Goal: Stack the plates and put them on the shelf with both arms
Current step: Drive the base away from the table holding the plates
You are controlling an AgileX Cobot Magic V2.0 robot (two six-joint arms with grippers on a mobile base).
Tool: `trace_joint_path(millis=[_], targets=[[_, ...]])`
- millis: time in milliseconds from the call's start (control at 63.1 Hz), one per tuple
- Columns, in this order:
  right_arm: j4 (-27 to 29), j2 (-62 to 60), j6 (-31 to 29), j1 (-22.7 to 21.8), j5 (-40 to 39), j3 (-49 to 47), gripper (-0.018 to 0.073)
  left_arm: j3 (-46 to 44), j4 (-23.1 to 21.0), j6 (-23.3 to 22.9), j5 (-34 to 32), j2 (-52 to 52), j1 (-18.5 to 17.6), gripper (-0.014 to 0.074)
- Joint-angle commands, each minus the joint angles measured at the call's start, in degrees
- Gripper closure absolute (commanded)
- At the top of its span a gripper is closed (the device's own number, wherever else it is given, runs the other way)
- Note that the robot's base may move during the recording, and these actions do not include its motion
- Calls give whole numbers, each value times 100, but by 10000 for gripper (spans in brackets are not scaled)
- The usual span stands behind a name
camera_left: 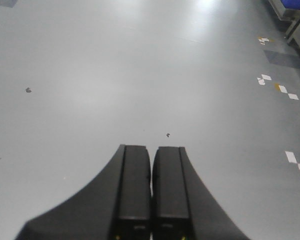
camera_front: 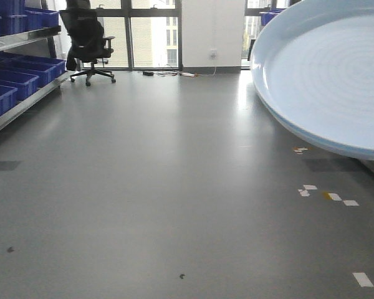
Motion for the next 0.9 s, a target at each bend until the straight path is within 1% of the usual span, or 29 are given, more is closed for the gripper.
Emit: trace_joint_path(millis=[0,888], targets=[[45,-38,-21,-21,-553,-192,503,-162,-2,-51,-429,-6,10,507],[45,-38,-21,-21,-542,-192,503,-162,-2,-51,-429,-6,10,507]])
